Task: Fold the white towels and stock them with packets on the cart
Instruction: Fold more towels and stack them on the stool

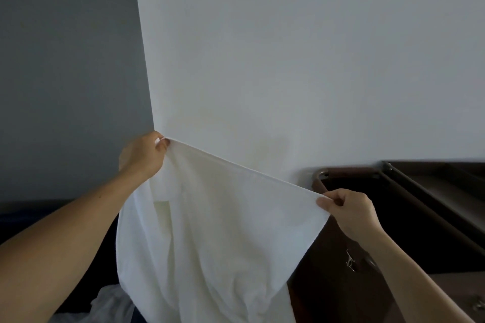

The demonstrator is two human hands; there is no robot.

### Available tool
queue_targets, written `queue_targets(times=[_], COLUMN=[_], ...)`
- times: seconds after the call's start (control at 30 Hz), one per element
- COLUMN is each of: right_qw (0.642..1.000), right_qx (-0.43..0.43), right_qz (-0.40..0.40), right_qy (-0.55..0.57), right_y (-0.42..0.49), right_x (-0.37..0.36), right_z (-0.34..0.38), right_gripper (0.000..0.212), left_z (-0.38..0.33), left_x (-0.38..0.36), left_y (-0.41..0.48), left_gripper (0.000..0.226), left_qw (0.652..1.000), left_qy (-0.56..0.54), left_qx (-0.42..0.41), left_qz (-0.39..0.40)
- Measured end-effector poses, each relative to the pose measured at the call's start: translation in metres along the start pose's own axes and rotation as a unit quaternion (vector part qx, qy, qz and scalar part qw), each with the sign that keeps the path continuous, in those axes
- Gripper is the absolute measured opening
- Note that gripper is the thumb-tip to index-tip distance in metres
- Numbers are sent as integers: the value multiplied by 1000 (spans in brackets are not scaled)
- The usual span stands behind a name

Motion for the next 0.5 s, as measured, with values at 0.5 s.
queue_targets(times=[0.5], right_qw=[934], right_qx=[-105], right_qz=[33], right_qy=[340], right_y=[-9], right_x=[-15], right_z=[-15], right_gripper=[15], left_z=[4], left_x=[-31], left_y=[-37], left_gripper=[45], left_qw=[963], left_qy=[-172], left_qx=[172], left_qz=[113])
Point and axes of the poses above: each hand's wrist, its own y-axis towards the middle knuckle, its own x-axis out of the back of the hand, z = x × y, the point moved 3 cm from there along y, towards the middle knuckle, and after that the axes turned 8 degrees about -x, right-handed, at the moved point
